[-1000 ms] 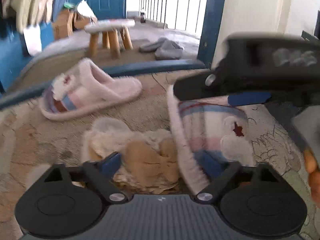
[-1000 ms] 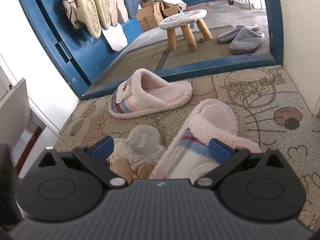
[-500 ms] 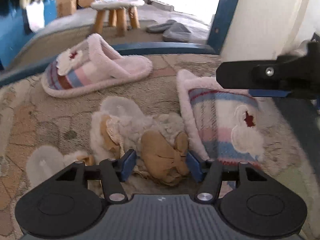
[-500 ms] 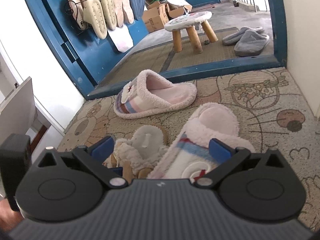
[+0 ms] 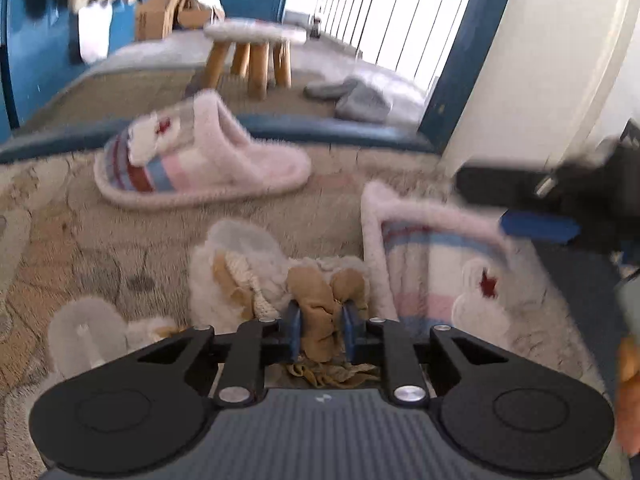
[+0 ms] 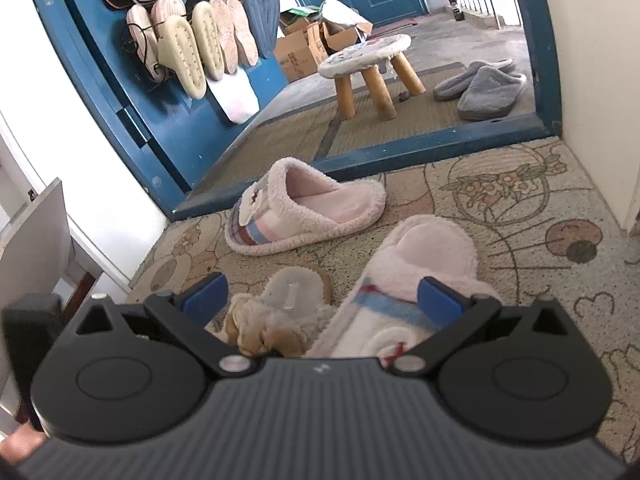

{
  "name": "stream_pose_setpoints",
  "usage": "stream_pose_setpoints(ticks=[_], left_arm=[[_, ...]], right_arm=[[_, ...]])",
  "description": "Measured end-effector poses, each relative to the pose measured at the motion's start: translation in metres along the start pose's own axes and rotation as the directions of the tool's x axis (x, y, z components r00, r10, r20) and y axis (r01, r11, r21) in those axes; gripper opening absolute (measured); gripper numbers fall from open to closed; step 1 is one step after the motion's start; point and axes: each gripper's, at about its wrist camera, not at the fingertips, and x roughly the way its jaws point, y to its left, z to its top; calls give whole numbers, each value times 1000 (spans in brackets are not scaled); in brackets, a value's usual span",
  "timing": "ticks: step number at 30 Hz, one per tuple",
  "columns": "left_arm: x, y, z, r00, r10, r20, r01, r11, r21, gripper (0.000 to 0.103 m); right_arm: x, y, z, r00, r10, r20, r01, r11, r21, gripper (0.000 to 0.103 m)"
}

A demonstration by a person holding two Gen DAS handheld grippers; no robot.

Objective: Organize scattered shoes

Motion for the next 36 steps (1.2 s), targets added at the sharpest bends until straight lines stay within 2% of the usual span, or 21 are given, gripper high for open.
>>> stream_pose_setpoints(ticks=[4,7,10,13,14,17,20,22,24,27,31,34,36], left_arm=[[-32,13,5,998,14,61,-9,997,-83,22],[-62,24,8,993,41,115,-24,989,-143,22],[-100,35,11,980,67,189,-29,980,-198,22],[-138,50,10,960,146,238,-86,965,-246,23],[-147,56,7,955,176,239,-110,958,-266,23],[-169,81,-15,927,318,197,-235,906,-352,23],[-165,97,-42,908,405,104,-338,857,-390,24],[-151,107,-65,912,409,17,-364,829,-426,24],[-141,112,-81,918,395,-36,-367,811,-456,26],[-134,112,-92,936,352,-32,-326,824,-464,28],[-133,113,-90,947,322,-12,-295,852,-432,31],[-132,121,-95,957,287,-34,-274,863,-424,37],[-141,127,-98,961,274,-26,-257,860,-441,37]], right_arm=[[-8,-1,3,998,2,57,-2,1000,10,103],[-9,-4,6,998,3,64,-4,1000,25,103],[-6,-2,2,999,9,53,-11,1000,28,103],[-3,2,-2,999,20,42,-21,999,25,103],[-2,5,-2,999,27,38,-28,999,23,103],[1,12,-4,998,51,25,-52,999,16,103],[6,21,-9,997,73,-5,-73,997,5,103],[11,29,-15,996,89,-33,-89,996,-10,103],[15,40,-21,992,105,-65,-107,994,-29,103],[22,60,-33,984,130,-124,-141,986,-83,103],[36,81,-50,960,174,-219,-200,974,-103,103],[49,96,-63,939,201,-278,-239,965,-110,103],[53,110,-68,930,206,-303,-260,954,-149,103]])
